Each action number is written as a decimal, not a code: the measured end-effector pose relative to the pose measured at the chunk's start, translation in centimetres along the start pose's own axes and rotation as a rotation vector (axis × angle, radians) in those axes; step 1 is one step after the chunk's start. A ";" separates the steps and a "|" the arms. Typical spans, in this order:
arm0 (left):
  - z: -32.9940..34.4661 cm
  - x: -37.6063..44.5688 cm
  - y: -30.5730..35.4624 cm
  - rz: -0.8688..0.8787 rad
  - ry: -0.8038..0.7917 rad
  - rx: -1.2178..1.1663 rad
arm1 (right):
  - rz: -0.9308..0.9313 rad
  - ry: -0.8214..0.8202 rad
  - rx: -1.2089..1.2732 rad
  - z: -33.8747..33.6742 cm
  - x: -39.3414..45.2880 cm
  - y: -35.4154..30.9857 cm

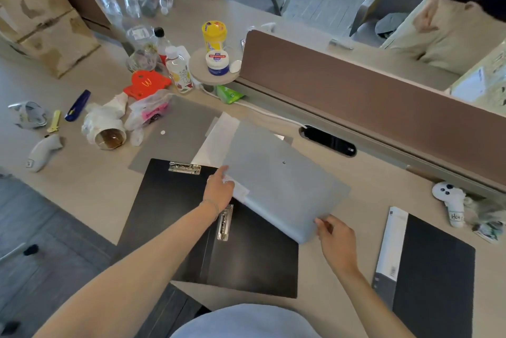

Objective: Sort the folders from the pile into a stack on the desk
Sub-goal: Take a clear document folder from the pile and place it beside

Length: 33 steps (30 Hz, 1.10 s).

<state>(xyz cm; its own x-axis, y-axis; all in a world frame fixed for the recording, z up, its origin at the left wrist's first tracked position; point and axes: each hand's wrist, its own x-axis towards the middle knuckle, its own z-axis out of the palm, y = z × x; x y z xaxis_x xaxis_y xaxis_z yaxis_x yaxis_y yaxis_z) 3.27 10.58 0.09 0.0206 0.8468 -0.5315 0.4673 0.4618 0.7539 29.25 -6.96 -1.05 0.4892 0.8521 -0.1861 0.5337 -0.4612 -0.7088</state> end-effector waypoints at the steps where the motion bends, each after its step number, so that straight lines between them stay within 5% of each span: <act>1: 0.3 0.4 -0.1 -0.007 0.009 0.047 | 0.008 -0.004 -0.040 0.1 0.6 0.2; 6: 1.4 2.0 -0.7 0.017 0.086 0.274 | 0.059 -0.019 -0.164 0.7 3.4 1.2; 17: 5.1 2.6 -3.2 -0.285 0.305 -0.374 | 0.227 -0.070 -0.258 2.4 6.6 2.6; 21: 6.4 2.0 -1.5 -0.376 0.272 -0.593 | 0.245 -0.092 -0.271 3.2 6.8 3.0; 28: 7.7 1.5 -0.3 -0.320 0.042 -0.524 | 0.225 -0.150 -0.139 3.4 6.4 3.2; 33: 7.8 1.2 0.3 -0.211 0.039 -0.475 | 0.196 -0.145 0.022 3.1 5.6 2.5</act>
<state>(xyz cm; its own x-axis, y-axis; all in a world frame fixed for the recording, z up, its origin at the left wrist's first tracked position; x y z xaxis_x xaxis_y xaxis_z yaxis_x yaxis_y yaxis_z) 10.37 9.73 -3.33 -0.0677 0.7270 -0.6833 0.0051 0.6851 0.7285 31.20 -2.55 -5.97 0.4771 0.7742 -0.4159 0.4221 -0.6169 -0.6643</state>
